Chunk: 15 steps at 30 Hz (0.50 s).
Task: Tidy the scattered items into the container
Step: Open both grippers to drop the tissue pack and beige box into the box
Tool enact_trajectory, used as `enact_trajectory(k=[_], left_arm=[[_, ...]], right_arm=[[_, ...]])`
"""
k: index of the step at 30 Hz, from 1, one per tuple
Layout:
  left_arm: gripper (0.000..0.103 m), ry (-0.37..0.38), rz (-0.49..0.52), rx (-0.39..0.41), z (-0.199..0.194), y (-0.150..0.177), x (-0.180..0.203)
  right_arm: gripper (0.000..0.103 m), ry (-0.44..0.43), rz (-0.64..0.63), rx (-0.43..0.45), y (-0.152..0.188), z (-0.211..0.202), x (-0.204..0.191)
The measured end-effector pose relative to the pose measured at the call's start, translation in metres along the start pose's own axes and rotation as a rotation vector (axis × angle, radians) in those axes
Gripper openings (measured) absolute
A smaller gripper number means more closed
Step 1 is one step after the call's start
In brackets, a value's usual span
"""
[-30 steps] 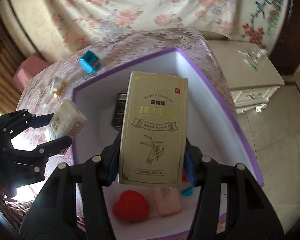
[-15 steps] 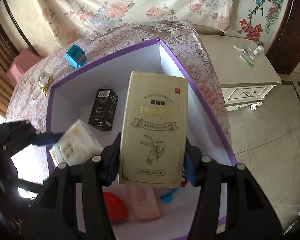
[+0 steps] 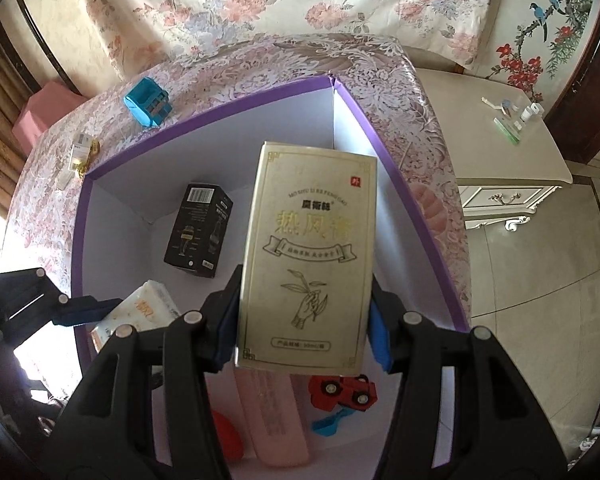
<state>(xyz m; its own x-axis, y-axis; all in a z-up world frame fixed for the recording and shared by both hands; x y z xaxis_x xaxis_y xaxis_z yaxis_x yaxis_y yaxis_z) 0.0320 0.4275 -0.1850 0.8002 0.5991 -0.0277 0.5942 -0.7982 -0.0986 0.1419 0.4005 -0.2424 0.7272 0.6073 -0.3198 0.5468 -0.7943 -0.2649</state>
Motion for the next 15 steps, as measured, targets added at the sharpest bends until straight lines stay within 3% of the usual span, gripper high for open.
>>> enact_trajectory(k=[4,6,9,15], left_arm=[[0.057,-0.002,-0.009,0.003,0.0010,-0.0004,-0.0036],[0.071,-0.007,-0.008,0.013,-0.0017,-0.0012,-0.0044],[0.082,-0.003,-0.011,0.031,-0.0062,-0.0020,-0.0043],[0.084,0.024,-0.008,0.035,-0.0060,-0.0023,0.0000]], right_arm=[[0.057,-0.011,0.015,-0.023,-0.0012,0.0065,0.0022],[0.058,-0.021,0.027,-0.034,0.0002,0.0086,0.0033],[0.062,-0.024,0.040,-0.040,0.0021,0.0092,0.0042],[0.065,-0.036,0.066,-0.035,0.0073,0.0032,0.0062]])
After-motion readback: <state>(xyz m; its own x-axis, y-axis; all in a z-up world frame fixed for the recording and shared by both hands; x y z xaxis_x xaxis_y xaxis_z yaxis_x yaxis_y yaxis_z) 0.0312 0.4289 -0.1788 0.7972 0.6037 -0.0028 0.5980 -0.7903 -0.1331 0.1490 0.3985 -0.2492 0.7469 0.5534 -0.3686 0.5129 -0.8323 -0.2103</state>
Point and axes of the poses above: each gripper's, at about its wrist camera, not at the fingertips, and z roughly the way its jaws point, x to its right, y to its underside, the point moved 6 cm from there along z, roughly the way its jaws point, and after that the axes turned 13 degrees about -x, right-handed, at the moved point
